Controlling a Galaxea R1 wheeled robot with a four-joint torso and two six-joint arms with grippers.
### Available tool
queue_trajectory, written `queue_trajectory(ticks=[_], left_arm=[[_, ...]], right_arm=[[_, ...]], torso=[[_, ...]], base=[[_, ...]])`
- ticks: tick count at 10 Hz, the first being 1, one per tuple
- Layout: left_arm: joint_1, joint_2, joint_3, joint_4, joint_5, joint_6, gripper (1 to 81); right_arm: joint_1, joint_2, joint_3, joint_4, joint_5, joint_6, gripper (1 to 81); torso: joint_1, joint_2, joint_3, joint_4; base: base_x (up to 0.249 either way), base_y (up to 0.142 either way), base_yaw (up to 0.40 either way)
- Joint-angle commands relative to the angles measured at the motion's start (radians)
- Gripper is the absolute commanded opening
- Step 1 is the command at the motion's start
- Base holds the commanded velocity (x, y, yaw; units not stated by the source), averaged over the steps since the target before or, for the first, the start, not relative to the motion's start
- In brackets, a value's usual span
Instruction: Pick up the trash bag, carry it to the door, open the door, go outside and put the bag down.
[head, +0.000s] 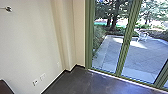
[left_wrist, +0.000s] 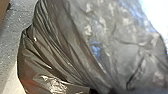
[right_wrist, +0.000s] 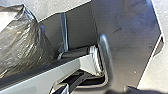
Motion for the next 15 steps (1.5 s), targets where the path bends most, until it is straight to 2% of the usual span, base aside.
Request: queue_trajectory(ticks=[1,15], left_arm=[[-0.042,0.006,-0.001,0.014,0.068,0.004,1.0],[-0.042,0.01,-0.001,0.032,0.068,0.004,1.0]], right_arm=[[0.031,0.008,-0.001,-0.015,-0.06,-0.005,81.1],[0.033,0.011,-0.001,-0.013,-0.06,-0.002,81.1]], torso=[[0.0,0.0,0.0,0.0],[0.0,0.0,0.0,0.0]], base=[[0.0,0.0,-0.288],[0.0,0.0,-0.294]])
